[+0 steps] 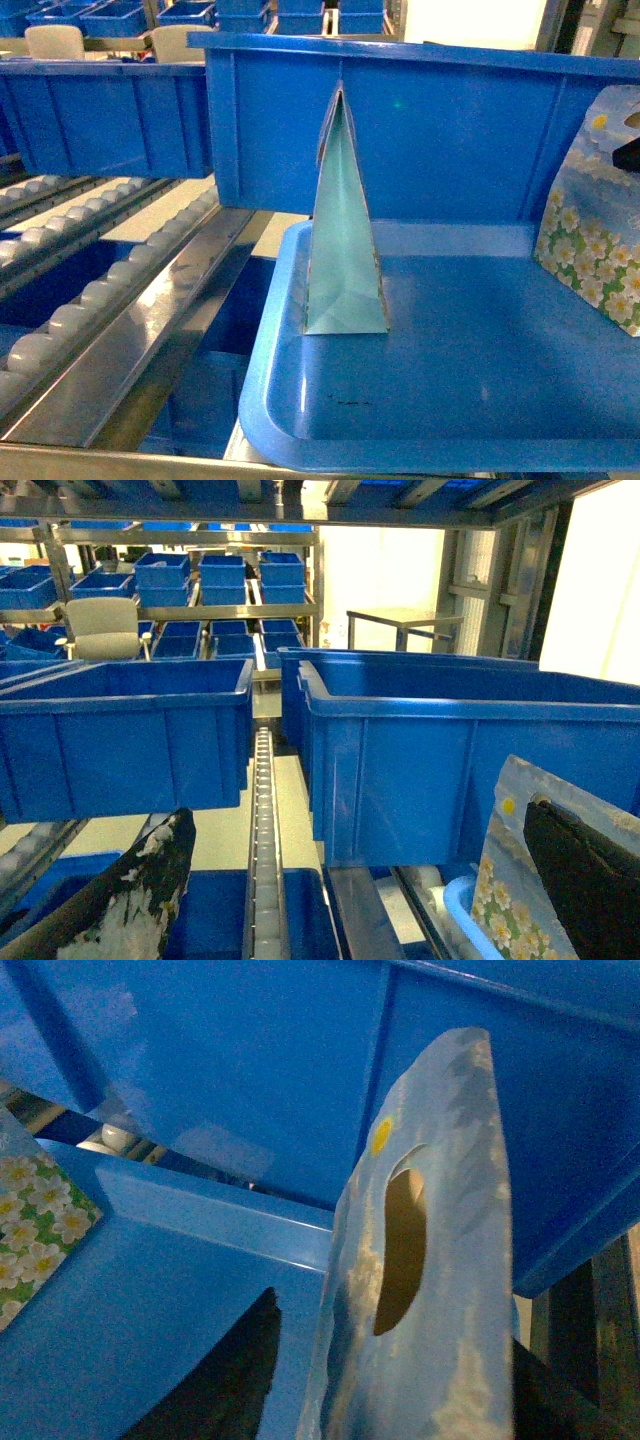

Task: Move flower gift bag to table near conveyor

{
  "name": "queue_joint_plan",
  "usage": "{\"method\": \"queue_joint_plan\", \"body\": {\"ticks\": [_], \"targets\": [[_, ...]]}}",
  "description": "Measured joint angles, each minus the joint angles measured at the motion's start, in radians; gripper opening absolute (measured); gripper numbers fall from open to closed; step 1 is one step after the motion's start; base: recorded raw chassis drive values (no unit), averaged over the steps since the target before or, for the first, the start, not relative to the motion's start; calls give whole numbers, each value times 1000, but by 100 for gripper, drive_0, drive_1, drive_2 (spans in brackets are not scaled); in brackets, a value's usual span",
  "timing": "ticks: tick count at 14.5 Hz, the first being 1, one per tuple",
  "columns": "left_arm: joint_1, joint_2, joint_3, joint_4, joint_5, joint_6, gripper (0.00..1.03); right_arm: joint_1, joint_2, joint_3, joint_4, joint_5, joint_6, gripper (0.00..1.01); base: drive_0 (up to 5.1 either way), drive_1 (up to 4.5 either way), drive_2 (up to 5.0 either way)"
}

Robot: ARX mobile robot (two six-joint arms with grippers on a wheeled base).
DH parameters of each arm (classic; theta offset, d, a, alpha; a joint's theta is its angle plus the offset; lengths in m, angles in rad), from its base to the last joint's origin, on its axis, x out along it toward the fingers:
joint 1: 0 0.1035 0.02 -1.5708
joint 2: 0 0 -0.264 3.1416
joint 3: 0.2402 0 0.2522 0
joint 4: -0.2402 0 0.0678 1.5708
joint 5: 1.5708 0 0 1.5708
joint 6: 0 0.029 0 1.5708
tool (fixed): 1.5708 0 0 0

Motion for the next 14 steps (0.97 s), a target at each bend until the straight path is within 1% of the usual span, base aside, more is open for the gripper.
{"method": "queue_joint_plan", "body": {"ticks": [4, 5, 6, 9, 12, 13, 14], "targets": [[0, 0, 0, 0, 0, 0, 98, 0, 0, -9, 13, 3, -8, 9, 0, 0, 0], [0, 0, 0, 0, 0, 0, 98, 0, 0, -16, 24, 2, -13, 2, 0, 0, 0], [0, 0, 0, 0, 0, 0, 98, -4, -3, -33, 48, 2, -13, 2, 0, 0, 0], [0, 0, 0, 0, 0, 0, 98, -15, -50, -71, 57, -6, -8, 2, 0, 0, 0], [0, 0, 0, 0, 0, 0, 98, -27, -125, -104, 58, -20, 12, 2, 0, 0, 0], [0, 0, 0, 0, 0, 0, 98, -28, -154, -113, 59, -21, 13, 2, 0, 0, 0], [0, 0, 0, 0, 0, 0, 98, -34, -178, -117, 56, -34, 20, 2, 0, 0, 0]]}}
